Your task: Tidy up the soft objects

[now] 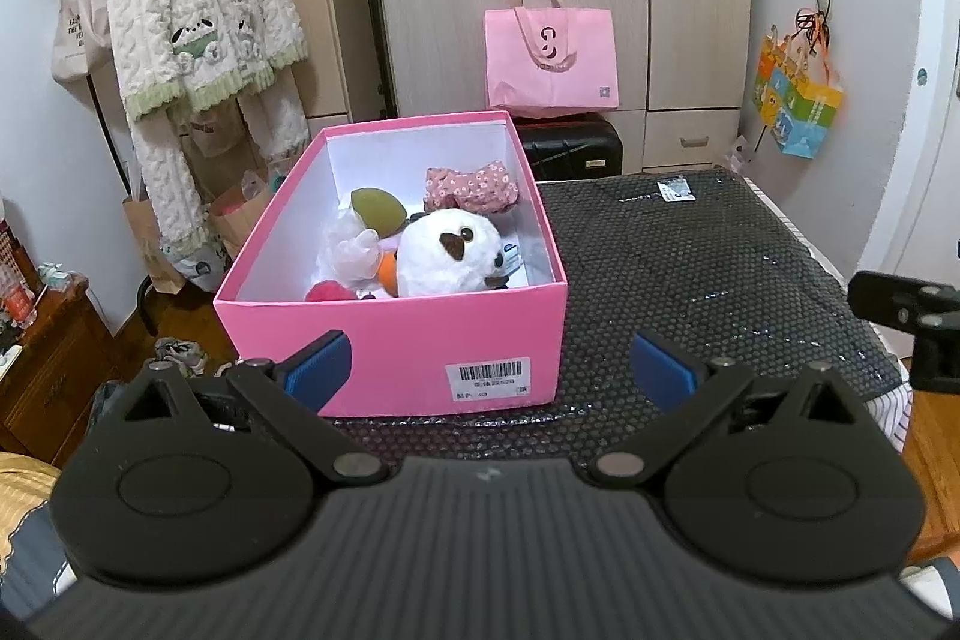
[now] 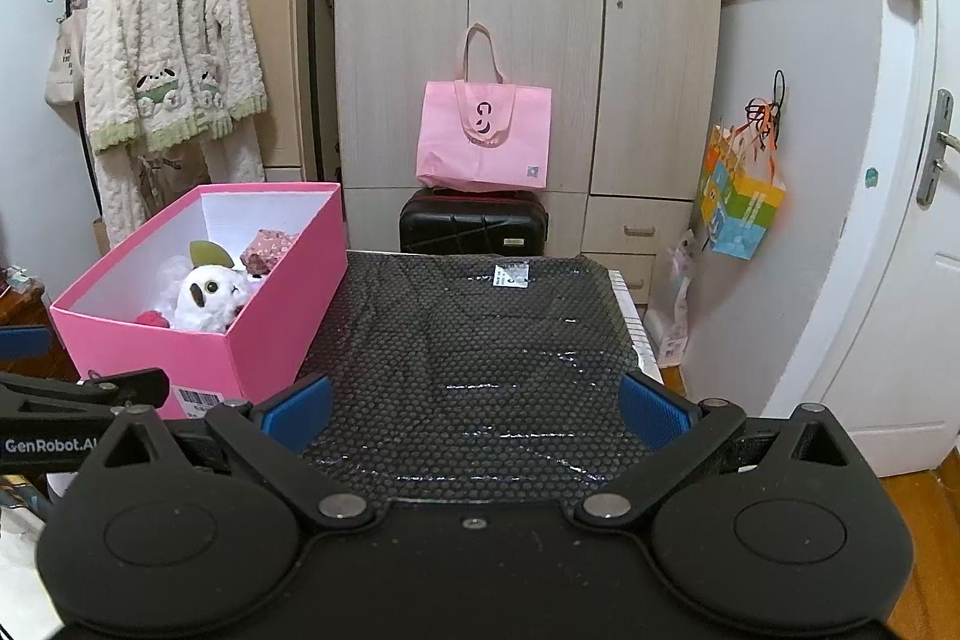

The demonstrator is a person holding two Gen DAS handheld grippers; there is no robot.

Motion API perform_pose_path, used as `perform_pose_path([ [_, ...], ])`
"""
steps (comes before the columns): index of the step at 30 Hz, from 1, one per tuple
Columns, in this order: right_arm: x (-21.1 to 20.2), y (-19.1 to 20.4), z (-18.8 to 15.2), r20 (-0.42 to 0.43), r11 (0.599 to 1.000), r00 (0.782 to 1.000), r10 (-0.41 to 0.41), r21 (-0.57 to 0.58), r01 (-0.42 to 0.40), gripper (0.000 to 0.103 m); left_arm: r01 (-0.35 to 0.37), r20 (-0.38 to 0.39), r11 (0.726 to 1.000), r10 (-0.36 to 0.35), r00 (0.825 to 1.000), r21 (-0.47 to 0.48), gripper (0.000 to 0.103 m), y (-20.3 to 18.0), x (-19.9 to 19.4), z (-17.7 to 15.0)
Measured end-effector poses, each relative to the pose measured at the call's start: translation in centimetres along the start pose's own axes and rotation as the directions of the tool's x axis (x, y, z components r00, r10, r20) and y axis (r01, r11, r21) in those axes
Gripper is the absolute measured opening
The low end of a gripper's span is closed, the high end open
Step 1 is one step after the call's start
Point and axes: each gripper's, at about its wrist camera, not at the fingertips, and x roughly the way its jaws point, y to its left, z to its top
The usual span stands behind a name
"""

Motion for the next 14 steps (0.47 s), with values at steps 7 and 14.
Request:
perform_pose_path([
  [7,0.33,-0.19,-0.1,-0.003,1.0,1.0,-0.001,0.012,0.001,0.103,0.003,0.008,1.0,-0.003,1.0,-0.002,0.101,-0.05,0.13,-0.11],
  [14,0.52,-0.39,-0.17,-0.004,1.0,1.0,-0.003,0.014,0.004,0.103,-0.011,0.008,1.0,0.012,1.0,-0.013,0.101,0.1,0.22,-0.11],
])
